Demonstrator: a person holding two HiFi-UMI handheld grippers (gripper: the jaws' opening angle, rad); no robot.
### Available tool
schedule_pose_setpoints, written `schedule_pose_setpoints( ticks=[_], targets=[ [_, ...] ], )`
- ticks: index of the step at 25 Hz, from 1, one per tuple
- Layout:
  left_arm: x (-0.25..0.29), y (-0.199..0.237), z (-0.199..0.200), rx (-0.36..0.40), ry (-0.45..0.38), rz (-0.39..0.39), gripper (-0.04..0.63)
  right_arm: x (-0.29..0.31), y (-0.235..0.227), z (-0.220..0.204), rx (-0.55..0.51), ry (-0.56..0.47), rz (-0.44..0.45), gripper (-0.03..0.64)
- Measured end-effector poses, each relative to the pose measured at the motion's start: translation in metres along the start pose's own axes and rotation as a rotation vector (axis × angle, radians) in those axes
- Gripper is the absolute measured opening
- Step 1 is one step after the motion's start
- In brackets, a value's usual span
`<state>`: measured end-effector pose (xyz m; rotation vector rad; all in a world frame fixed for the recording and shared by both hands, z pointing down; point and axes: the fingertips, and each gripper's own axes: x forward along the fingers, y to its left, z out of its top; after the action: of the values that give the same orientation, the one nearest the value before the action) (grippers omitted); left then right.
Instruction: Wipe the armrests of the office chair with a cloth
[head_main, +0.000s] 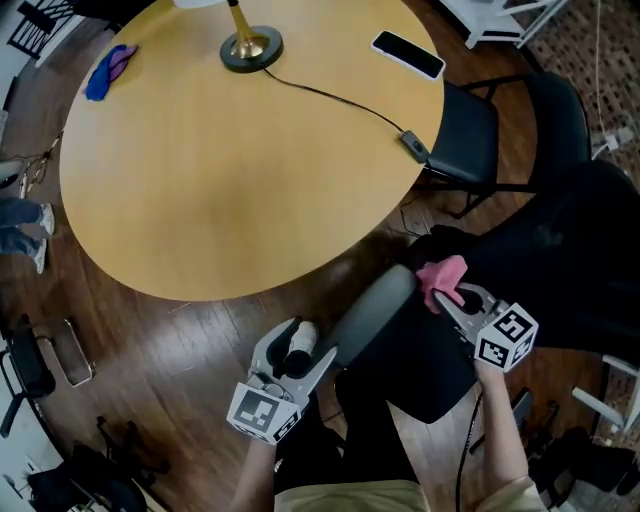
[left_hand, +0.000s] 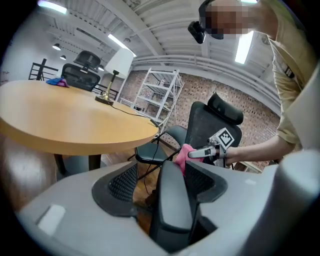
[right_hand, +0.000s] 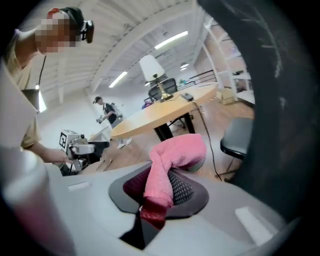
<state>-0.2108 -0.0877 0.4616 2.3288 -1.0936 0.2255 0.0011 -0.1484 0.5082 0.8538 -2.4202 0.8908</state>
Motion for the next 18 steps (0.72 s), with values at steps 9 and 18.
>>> schedule_pose_setpoints(
  ticks=[9, 18],
  targets=[
    [-0.046, 0.043, -0.018, -0.087, -0.093, 0.099, 0.284, 0.095, 0.093, 0.017, -0.663, 0.39, 0.163, 0.058],
    [-0.086, 0.074, -0.036, -0.153, -0.16, 0.15, 0.281, 0.141, 0.116, -0.035, -0.806, 0.613, 0.302, 0.061]
  ],
)
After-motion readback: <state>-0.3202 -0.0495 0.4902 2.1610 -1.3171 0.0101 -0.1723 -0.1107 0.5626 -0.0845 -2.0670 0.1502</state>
